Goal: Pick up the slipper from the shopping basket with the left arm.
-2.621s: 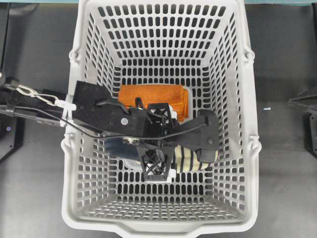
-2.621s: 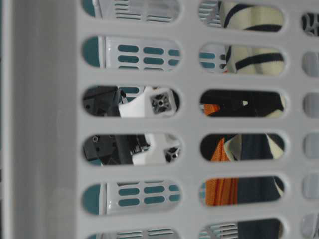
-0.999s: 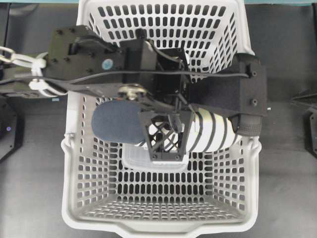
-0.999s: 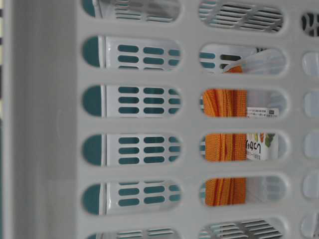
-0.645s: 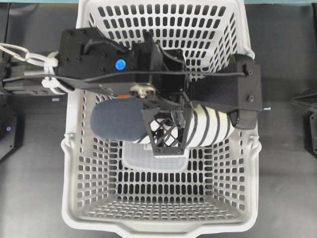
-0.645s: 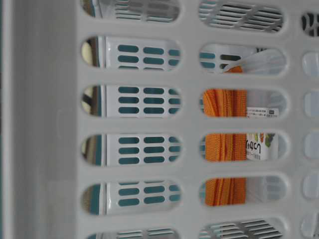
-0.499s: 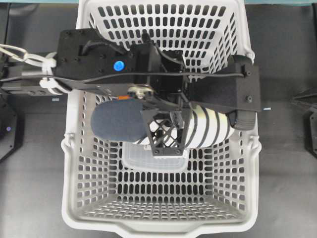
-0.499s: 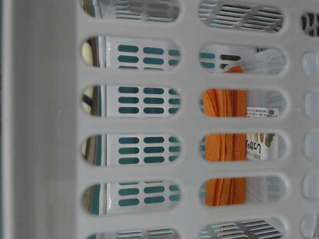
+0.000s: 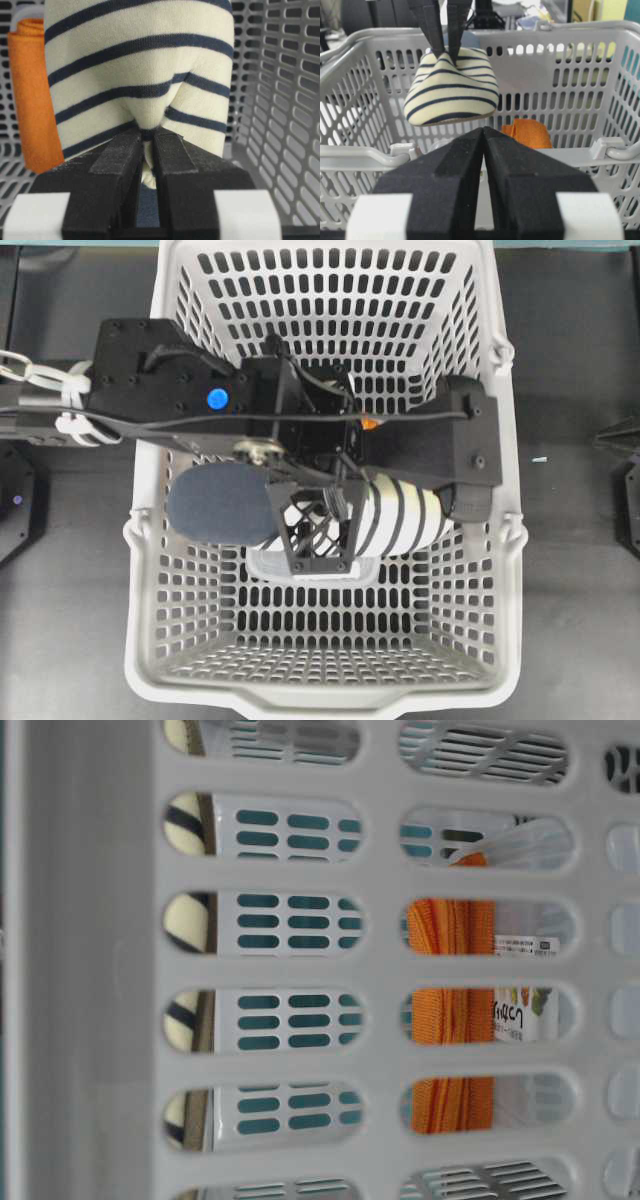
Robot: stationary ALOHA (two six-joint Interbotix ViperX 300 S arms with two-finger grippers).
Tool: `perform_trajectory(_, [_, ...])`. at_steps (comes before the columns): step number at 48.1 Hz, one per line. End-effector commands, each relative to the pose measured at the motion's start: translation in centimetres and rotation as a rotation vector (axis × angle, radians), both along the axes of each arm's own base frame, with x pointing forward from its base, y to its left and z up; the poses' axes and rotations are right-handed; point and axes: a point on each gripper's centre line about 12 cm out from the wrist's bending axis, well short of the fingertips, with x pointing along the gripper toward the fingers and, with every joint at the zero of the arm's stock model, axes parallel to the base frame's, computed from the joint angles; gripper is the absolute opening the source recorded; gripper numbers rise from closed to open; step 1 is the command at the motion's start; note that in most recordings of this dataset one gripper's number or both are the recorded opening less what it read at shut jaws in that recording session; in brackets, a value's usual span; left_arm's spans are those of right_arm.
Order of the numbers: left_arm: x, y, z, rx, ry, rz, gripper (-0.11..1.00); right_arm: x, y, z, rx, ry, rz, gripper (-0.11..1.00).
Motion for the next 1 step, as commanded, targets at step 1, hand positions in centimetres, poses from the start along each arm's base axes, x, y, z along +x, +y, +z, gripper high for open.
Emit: perform_trajectory(1, [-0.79,-0.03,2.01,-0.003,-0.052,0.0,0.05,0.09,-0.02,0.28,0.005,-0.006,-0.002,-0.01])
